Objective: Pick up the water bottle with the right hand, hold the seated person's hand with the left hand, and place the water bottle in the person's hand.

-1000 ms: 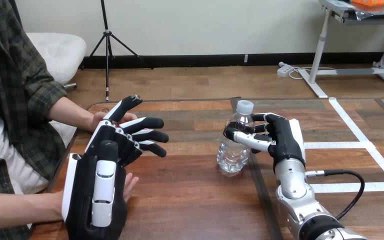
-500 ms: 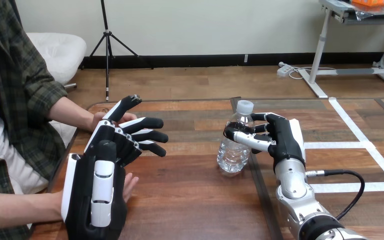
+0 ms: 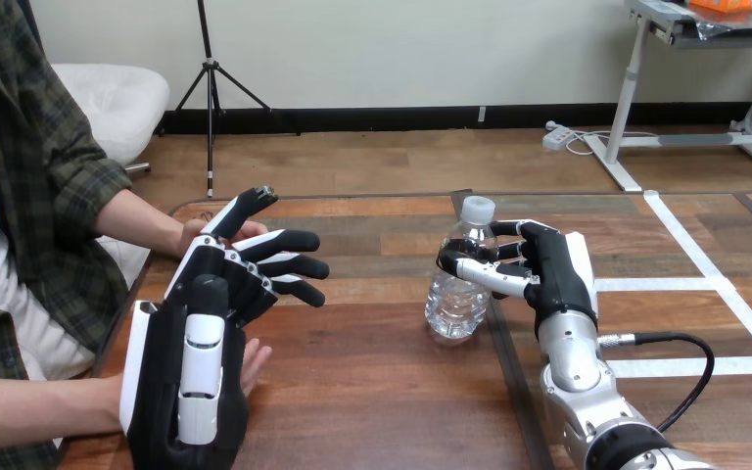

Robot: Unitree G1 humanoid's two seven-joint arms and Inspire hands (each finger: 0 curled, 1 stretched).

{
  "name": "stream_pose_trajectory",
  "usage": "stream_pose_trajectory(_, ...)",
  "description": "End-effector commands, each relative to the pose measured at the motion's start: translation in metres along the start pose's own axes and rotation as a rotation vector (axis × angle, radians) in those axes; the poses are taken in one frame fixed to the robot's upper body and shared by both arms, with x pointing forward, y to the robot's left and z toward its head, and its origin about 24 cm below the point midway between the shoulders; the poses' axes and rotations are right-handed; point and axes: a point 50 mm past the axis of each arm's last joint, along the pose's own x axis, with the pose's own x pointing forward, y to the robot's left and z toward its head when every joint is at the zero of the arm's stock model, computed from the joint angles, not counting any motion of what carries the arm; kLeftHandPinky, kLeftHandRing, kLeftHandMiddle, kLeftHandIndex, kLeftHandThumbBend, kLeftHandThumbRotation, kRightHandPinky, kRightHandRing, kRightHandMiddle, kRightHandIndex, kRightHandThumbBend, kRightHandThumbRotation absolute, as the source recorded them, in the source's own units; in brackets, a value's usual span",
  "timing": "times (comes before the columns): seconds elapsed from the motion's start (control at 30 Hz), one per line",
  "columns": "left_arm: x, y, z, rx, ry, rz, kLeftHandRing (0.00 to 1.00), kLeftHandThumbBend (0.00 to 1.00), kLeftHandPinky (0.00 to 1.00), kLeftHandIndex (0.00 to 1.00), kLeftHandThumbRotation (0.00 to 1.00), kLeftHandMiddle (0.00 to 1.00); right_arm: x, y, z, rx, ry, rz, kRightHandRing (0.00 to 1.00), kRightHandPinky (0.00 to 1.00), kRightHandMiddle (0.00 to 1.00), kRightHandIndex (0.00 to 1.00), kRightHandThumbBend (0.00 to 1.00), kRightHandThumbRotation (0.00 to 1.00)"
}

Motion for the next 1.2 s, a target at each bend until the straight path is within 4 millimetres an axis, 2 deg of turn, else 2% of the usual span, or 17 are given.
stream_pose_trajectory(0.0,-0.021,-0.004,-0.001,-0.02,0.05,0.046,0.59,0.49,0.47,0.81,0.91,0.66,0.006,-0.005,0.025,0.011,-0.139,-0.021,0.46,0.43,0.49,0.61,0.72,0.0)
stream_pose_trajectory(0.17,-0.02,-0.003,-0.001,-0.019,0.049,0.042,0.59,0.48,0.46,0.81,0.92,0.66,0.006,-0.006,0.026,0.02,-0.146,-0.029,0.44,0.4,0.49,0.61,0.71,0.0)
stream_pose_trajectory(0.47,-0.017,-0.002,-0.002,-0.022,0.05,0.04,0.59,0.47,0.46,0.8,0.93,0.66,0.003,-0.008,0.029,0.052,-0.21,-0.05,0.45,0.42,0.49,0.6,0.72,0.0)
stream_pose_trajectory(0.87,-0.014,-0.001,-0.004,-0.023,0.059,0.023,0.59,0.5,0.46,0.8,0.92,0.66,-0.001,-0.012,0.033,0.053,-0.303,-0.066,0.44,0.43,0.48,0.59,0.72,0.0)
stream_pose_trajectory(1.17,-0.012,-0.002,-0.003,-0.015,0.059,0.017,0.59,0.51,0.46,0.8,0.92,0.65,-0.004,-0.014,0.037,0.081,-0.368,-0.062,0.42,0.38,0.48,0.59,0.72,0.0)
